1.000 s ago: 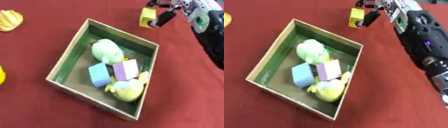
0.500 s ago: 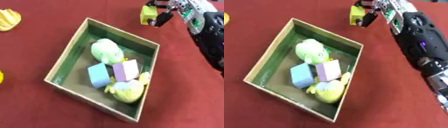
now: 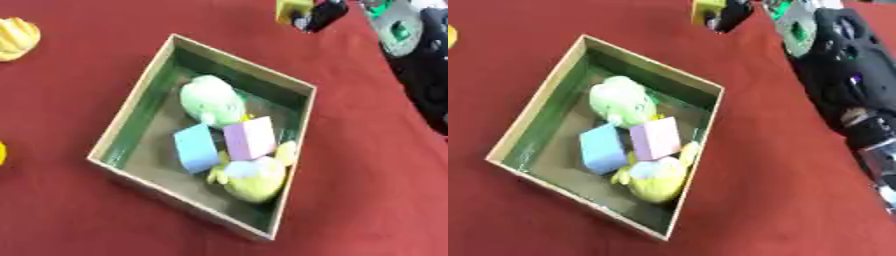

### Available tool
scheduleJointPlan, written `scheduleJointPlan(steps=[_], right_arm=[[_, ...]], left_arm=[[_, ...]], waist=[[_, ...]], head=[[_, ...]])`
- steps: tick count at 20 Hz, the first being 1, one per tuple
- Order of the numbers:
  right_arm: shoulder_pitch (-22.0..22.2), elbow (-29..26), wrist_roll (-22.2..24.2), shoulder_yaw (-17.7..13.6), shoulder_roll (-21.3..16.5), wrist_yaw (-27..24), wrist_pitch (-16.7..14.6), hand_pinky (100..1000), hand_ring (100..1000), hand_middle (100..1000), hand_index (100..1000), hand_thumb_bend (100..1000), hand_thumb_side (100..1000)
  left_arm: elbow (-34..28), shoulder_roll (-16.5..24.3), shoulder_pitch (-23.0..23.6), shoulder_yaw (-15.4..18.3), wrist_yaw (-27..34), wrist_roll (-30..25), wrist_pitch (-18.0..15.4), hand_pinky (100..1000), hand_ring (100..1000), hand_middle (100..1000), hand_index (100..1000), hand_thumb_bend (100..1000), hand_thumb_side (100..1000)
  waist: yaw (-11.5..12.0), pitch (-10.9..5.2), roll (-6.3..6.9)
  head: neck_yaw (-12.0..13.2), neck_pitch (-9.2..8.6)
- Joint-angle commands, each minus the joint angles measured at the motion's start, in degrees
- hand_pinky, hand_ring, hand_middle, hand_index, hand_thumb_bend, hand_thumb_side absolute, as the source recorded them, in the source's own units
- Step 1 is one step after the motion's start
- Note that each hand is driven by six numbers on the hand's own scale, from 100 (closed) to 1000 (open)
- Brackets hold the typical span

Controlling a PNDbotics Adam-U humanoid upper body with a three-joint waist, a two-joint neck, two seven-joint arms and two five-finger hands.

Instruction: Pick up objects on the table and place them in the box.

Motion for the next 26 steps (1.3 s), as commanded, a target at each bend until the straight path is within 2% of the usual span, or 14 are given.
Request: scheduleJointPlan(steps=[1,6,9,11,16,26], right_arm=[[0.4,-8.8,2.6,2.3,-4.9,-5.6,1.1,756,697,565,694,100,251],[5.5,-25.4,5.0,5.9,-10.9,-14.8,4.6,755,703,571,705,100,249],[8.5,-35.0,6.7,7.1,-13.7,-18.5,6.9,760,714,583,714,100,246],[9.8,-39.2,7.7,7.7,-14.7,-20.3,7.4,764,724,592,722,100,246],[11.1,-40.6,7.7,9.7,-13.9,-20.6,6.6,765,730,598,725,100,243],[11.6,-40.6,11.7,15.3,-10.1,-12.4,8.1,789,781,652,770,100,284]], left_arm=[[-0.9,1.4,0.0,0.8,-0.5,0.1,0.2,799,636,678,845,100,586],[-0.9,1.4,0.0,0.7,-0.8,0.1,0.2,799,639,679,846,100,584],[-0.9,1.3,-0.2,0.4,-0.9,-0.1,0.1,799,640,679,846,100,584],[-0.9,1.2,-0.3,0.3,-0.9,-0.2,0.1,799,641,679,846,100,584],[-0.9,0.9,-0.4,0.2,-0.8,-0.4,0.1,799,641,679,846,100,584],[-0.9,0.5,-0.9,-0.2,-0.4,-0.8,0.1,798,640,678,846,100,587]], waist=[[-0.3,-2.32,0.27],[-0.6,-4.23,0.31],[-0.4,-5.03,0.39],[-0.2,-5.47,0.44],[0.1,-5.95,0.51],[0.2,-5.44,0.6]], head=[[0.7,0.9],[1.5,1.96],[1.7,2.46],[1.8,2.69],[1.9,2.81],[1.5,2.96]])
